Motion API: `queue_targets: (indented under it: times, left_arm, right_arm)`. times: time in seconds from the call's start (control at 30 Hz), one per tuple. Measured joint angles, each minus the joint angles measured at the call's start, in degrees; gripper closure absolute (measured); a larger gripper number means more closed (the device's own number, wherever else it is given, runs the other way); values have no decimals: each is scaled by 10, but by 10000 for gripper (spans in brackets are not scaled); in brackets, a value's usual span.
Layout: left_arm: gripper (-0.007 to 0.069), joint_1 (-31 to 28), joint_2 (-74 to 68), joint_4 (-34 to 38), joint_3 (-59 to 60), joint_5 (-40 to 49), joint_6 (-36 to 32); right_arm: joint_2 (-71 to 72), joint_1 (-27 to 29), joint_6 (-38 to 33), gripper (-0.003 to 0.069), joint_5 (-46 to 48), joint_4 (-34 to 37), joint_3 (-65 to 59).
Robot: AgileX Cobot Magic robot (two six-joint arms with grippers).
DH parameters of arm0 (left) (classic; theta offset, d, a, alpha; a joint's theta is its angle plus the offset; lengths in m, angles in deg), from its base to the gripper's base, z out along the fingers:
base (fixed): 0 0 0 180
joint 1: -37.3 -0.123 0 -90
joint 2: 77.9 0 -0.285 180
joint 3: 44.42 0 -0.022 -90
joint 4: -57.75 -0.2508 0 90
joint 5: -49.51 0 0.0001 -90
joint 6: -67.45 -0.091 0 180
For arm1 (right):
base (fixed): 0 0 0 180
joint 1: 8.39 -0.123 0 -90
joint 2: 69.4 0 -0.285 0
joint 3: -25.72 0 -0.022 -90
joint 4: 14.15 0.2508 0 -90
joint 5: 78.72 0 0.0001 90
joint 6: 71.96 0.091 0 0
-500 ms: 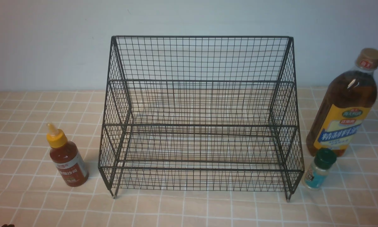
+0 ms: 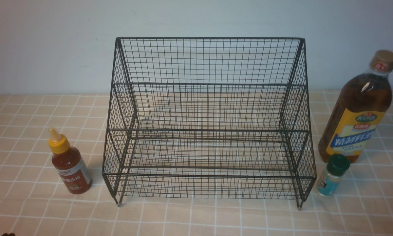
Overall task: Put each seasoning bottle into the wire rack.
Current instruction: Use the left arm to grab the condiment bottle closest to it
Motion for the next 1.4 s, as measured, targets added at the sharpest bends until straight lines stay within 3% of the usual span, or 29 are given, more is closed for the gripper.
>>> queue_targets:
  times: [0.57, 0.73, 1.03, 1.17, 1.3, 1.4]
  left_arm:
    - [631, 0, 0, 8, 1, -25, 11]
    - [631, 0, 0, 116, 1, -134, 85]
    - [631, 0, 0, 215, 1, -324, 103]
    - [631, 0, 0, 215, -7, -404, 107]
    - [631, 0, -12, 173, -102, -337, 103]
    - [631, 0, -73, 139, -228, -198, 96]
  right_arm:
    - [0, 0, 0, 669, 0, 0, 0]
    - [0, 0, 0, 669, 0, 0, 0]
    - [0, 0, 1, 669, -8, 2, -1]
    - [0, 0, 50, 669, -116, 71, -5]
    - [0, 0, 103, 669, -215, 154, -5]
    - [0, 0, 116, 669, -268, 184, -5]
